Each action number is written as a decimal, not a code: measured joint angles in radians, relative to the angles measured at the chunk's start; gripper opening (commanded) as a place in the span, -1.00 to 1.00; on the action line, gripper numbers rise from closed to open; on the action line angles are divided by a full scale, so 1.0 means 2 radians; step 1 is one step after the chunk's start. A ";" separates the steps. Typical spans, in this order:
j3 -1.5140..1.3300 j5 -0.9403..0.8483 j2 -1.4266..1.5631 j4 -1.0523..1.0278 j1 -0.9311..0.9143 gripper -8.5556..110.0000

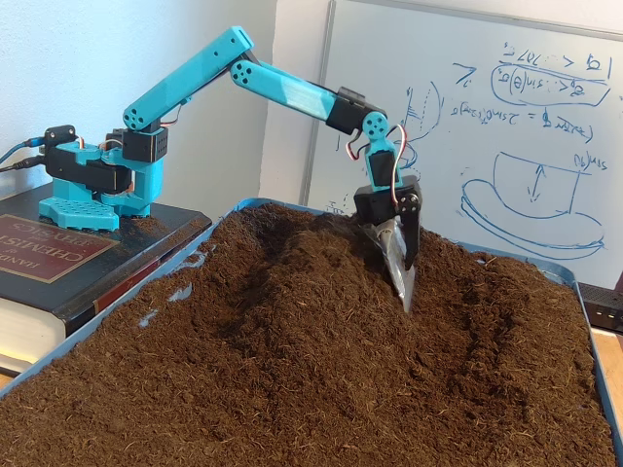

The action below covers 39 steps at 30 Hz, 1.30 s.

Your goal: Build a berm.

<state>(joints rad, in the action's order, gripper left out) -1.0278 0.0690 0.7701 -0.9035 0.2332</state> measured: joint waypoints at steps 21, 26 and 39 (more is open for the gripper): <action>0.007 0.099 0.251 -0.176 -0.002 -0.85; -0.099 0.099 0.414 -0.309 -0.002 -0.85; -0.604 0.035 0.711 -0.258 -0.005 -0.85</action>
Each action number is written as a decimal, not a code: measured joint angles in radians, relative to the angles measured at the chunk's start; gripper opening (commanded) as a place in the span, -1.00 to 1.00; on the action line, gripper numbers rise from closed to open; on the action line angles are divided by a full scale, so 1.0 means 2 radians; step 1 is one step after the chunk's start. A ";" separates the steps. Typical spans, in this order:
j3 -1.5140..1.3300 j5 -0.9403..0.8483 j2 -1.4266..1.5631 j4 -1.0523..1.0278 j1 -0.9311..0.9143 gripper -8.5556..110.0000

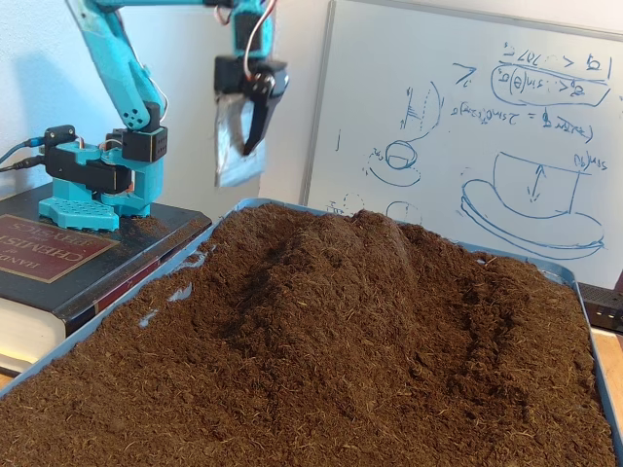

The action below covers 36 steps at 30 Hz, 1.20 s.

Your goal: Build a berm.

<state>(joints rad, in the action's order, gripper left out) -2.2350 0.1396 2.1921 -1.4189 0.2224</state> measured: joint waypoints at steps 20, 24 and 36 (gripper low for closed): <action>-0.322 -0.021 0.023 0.387 0.000 -0.85; -0.322 -0.021 -0.012 0.420 0.000 -0.85; -0.176 -0.022 -0.252 0.508 0.000 -0.85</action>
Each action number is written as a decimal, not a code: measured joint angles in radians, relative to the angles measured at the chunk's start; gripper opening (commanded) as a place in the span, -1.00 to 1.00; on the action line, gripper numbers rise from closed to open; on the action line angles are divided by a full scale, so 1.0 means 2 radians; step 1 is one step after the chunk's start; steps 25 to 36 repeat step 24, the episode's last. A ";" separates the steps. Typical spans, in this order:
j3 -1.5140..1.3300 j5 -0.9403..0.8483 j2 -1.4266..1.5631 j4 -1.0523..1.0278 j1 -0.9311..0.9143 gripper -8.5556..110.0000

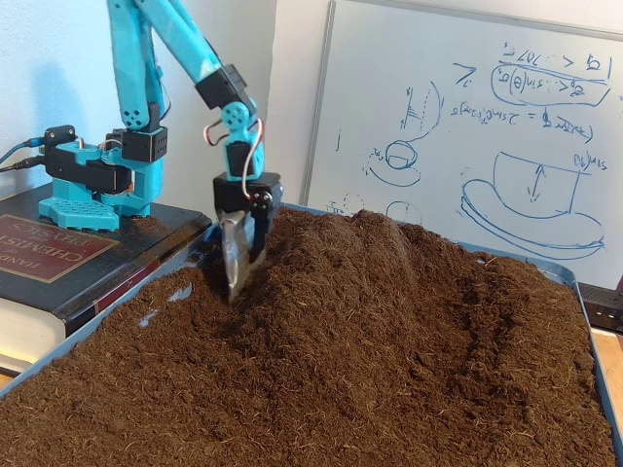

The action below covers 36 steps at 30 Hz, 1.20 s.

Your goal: Build a berm.

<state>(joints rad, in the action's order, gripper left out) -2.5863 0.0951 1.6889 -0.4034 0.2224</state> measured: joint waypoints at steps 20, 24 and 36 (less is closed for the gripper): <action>0.104 -0.001 -0.073 -0.001 0.015 -0.85; 0.104 0.002 -0.071 -0.001 0.044 -0.85; 0.104 0.002 -0.071 -0.001 0.044 -0.85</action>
